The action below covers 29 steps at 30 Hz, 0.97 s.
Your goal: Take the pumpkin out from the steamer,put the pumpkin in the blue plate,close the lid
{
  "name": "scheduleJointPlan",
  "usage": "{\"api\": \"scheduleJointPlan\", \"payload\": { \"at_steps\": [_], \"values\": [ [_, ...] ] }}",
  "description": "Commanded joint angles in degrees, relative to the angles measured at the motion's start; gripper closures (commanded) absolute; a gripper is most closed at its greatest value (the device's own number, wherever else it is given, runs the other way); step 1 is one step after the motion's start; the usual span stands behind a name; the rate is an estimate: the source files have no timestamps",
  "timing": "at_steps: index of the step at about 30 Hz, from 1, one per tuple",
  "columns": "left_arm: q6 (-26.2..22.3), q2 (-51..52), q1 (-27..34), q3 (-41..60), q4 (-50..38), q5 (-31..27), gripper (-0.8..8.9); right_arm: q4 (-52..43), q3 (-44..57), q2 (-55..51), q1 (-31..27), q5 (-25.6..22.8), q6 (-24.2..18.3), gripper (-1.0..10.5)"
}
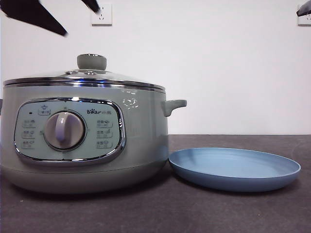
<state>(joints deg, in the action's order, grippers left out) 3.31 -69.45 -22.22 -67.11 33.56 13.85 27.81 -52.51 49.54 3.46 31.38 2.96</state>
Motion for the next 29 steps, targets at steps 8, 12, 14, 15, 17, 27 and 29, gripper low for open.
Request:
{"api": "scheduleJointPlan", "payload": {
  "at_steps": [8,12,14,15,17,27,29],
  "values": [
    [-4.6,-8.9,-5.2,-1.2,1.3,-8.2,3.47,-0.2,-0.2,0.0,0.1,-0.2,-0.5,4.7],
    [-4.6,-10.1,-5.3,-1.2,1.7,-8.3,3.90,-0.2,-0.2,0.0,0.1,-0.2,-0.5,4.7],
    [-4.7,-10.4,-5.3,-1.2,1.9,-8.3,5.45,-0.2,-0.2,0.0,0.1,-0.2,-0.5,4.7],
    [-5.1,-10.5,-5.3,-1.2,2.1,-8.3,6.40,-0.3,-0.2,0.0,0.1,-0.2,-0.5,4.7],
    [-5.6,-10.5,-5.3,-1.2,2.0,-8.2,7.99,-0.3,-0.2,0.0,0.1,-0.2,-0.5,4.7],
    [-6.5,-10.4,-5.3,-1.4,0.7,-7.8,8.22,-0.3,-0.2,0.0,0.1,0.2,-0.2,4.7],
    [-6.5,-9.9,-5.3,-1.7,0.7,-7.8,8.22,-0.3,-0.2,0.0,0.1,0.2,0.3,4.7]
  ]
}}
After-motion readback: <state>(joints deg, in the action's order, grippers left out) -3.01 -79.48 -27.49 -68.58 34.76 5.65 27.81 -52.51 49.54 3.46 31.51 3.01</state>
